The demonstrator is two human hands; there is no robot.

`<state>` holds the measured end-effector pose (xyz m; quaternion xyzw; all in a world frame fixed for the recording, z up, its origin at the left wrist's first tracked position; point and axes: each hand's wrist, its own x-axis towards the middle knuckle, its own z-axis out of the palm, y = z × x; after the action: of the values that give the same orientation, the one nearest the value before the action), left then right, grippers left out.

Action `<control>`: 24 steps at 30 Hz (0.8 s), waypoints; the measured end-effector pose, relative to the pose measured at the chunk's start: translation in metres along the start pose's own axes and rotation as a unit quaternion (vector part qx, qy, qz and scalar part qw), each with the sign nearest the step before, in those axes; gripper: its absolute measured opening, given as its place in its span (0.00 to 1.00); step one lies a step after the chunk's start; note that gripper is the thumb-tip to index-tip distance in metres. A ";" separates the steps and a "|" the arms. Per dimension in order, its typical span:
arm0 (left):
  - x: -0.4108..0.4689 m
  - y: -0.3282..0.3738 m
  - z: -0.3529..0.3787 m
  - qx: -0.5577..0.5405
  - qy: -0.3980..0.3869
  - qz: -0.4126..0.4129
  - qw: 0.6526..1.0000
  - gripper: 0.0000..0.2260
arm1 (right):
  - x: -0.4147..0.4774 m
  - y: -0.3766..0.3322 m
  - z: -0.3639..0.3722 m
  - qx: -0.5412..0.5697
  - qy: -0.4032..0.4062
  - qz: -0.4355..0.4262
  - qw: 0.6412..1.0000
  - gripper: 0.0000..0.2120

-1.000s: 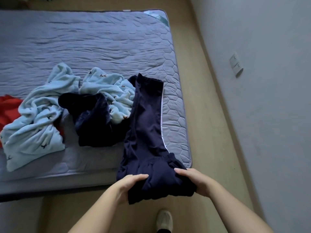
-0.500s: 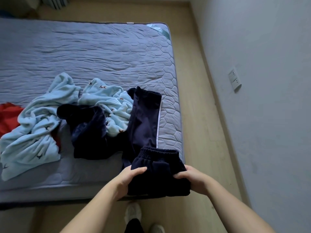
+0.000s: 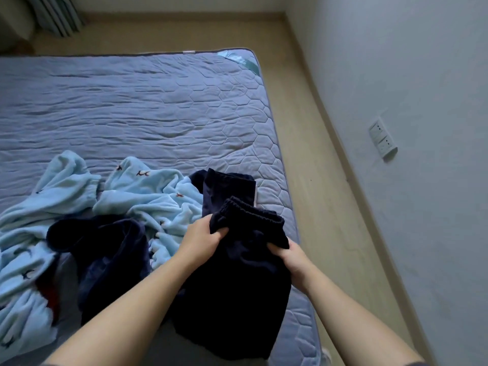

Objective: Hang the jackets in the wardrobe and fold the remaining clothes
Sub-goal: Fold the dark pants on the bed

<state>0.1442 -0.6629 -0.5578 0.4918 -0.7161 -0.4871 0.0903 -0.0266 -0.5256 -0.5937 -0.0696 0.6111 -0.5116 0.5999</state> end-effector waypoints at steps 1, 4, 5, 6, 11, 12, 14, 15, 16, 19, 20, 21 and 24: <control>0.025 -0.002 0.002 0.015 0.014 0.004 1.000 0.03 | 0.025 -0.005 0.000 -0.002 0.016 -0.015 1.000 0.10; 0.099 -0.018 0.015 0.071 0.066 -0.007 0.995 0.05 | 0.109 -0.008 -0.002 -0.021 0.061 -0.052 0.997 0.09; 0.121 -0.027 0.020 0.087 0.080 -0.013 0.993 0.05 | 0.136 -0.006 -0.001 -0.031 0.069 -0.055 0.996 0.08; 0.142 -0.036 0.026 0.097 0.087 -0.017 0.991 0.05 | 0.162 -0.001 0.000 -0.037 0.078 -0.053 0.995 0.07; 0.217 -0.089 0.047 0.149 0.109 -0.061 0.981 0.07 | 0.266 0.035 0.010 -0.108 0.136 -0.048 0.984 0.04; 0.224 -0.101 0.049 0.184 0.124 -0.067 0.973 0.08 | 0.279 0.042 0.012 -0.121 0.154 -0.053 0.979 0.07; 0.229 -0.125 0.050 0.240 0.178 -0.064 0.952 0.12 | 0.292 0.051 0.010 -0.104 0.181 -0.065 0.976 0.17; 0.229 -0.134 0.050 0.214 0.202 -0.057 0.954 0.15 | 0.296 0.054 0.009 -0.074 0.177 -0.065 0.979 0.22; 0.227 -0.140 0.050 0.170 0.211 -0.048 0.961 0.17 | 0.298 0.056 0.007 -0.050 0.165 -0.054 0.984 0.25; 0.223 -0.142 0.053 0.069 0.180 -0.039 0.980 0.20 | 0.293 0.045 -0.001 -0.069 0.105 0.015 0.992 0.15; 0.221 -0.139 0.055 0.036 0.165 -0.044 0.985 0.20 | 0.289 0.037 -0.009 -0.075 0.098 0.014 0.992 0.09; 0.218 -0.135 0.056 0.013 0.148 -0.050 0.988 0.20 | 0.286 0.027 -0.020 -0.086 0.108 0.001 0.990 0.06; 0.203 -0.142 0.062 0.211 0.084 -0.025 0.974 0.20 | 0.279 -0.001 -0.061 -0.166 0.182 -0.063 0.967 0.06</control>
<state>0.0926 -0.7918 -0.7714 0.5564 -0.7800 -0.2846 0.0322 -0.1515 -0.6878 -0.7921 -0.1120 0.7808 -0.4441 0.4250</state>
